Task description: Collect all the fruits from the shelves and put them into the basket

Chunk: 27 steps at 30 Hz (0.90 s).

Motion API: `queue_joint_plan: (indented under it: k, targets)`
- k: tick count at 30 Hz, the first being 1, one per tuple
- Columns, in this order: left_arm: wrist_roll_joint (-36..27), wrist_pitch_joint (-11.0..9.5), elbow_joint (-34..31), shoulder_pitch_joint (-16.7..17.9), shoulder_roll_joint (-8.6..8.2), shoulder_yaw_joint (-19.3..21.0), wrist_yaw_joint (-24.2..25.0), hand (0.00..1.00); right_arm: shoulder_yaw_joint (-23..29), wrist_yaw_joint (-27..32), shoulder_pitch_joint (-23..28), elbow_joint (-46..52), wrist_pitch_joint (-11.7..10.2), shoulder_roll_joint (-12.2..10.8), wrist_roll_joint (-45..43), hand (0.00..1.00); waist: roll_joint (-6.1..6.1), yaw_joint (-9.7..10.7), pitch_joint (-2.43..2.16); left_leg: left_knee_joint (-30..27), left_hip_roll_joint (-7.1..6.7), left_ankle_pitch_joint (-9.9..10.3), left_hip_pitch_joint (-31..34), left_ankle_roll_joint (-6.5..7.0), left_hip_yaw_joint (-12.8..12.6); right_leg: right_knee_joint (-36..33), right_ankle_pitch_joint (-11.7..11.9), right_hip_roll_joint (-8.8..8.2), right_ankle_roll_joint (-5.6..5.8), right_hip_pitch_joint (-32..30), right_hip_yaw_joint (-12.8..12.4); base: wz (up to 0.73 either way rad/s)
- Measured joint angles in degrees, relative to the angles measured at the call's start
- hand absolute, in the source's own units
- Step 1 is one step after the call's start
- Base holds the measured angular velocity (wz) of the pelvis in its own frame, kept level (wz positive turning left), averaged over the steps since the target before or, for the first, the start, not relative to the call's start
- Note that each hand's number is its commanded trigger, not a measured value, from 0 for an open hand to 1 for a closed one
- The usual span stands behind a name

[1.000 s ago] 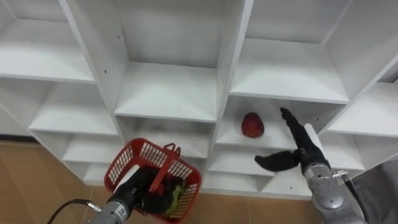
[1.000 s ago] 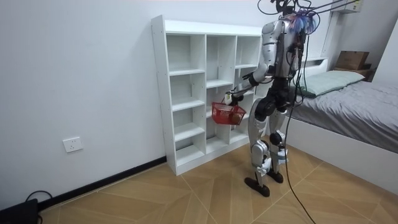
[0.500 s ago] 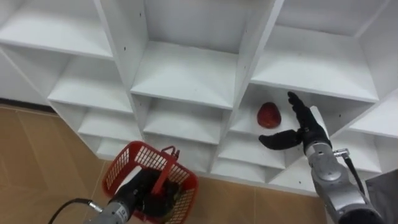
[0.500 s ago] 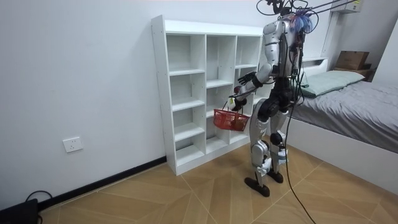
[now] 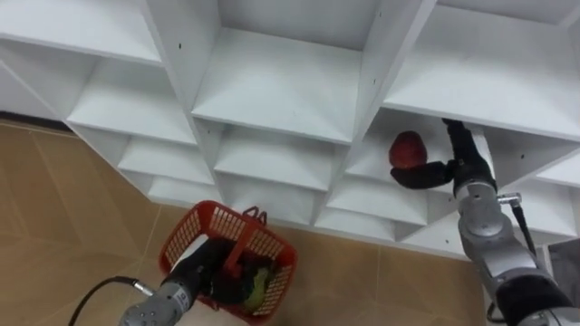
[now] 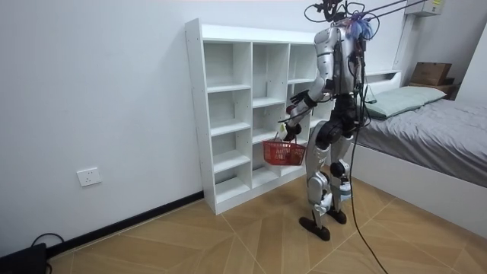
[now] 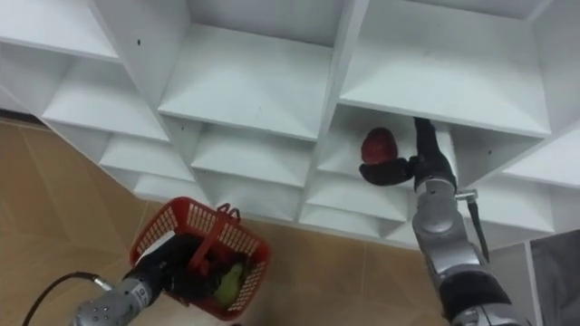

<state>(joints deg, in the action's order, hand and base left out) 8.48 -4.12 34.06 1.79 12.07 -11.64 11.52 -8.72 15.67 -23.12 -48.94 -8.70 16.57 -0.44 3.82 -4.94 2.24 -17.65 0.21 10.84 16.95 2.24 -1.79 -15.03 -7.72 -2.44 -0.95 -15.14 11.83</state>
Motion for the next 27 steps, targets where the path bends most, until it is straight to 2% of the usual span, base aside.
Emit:
queue_joint_plan:
  k: [7,21,27]
  targets:
    - [0.05,0.15,1.47,-1.35,-0.40,-0.02,-0.91,1.00,2.99,1.34,-4.36,-4.45,0.02,1.38,-1.05,0.00,-0.06,-0.03,0.01,-0.10,-0.03,-0.15,2.46,0.21,-1.44,-0.85,0.00,-0.14,0.00,-3.38,-1.61,-0.11]
    - [-0.02,0.44,3.13,-2.57,-0.40,-0.63,-2.03,1.00,3.21,2.34,-4.87,-4.67,0.04,1.76,-2.15,0.00,-0.33,-0.12,0.18,-0.07,0.06,-0.23,3.42,0.32,-2.66,-1.74,0.00,-0.25,0.00,-5.17,-2.12,-0.03]
    - [-0.01,0.46,4.21,-3.15,-0.38,-2.13,-1.94,1.00,3.20,1.65,-5.08,-4.65,0.06,1.81,-2.30,0.00,-0.33,-0.26,0.18,-0.09,0.02,-0.27,3.41,0.39,-2.86,-1.95,0.00,-0.34,0.00,-5.38,-2.25,0.00]
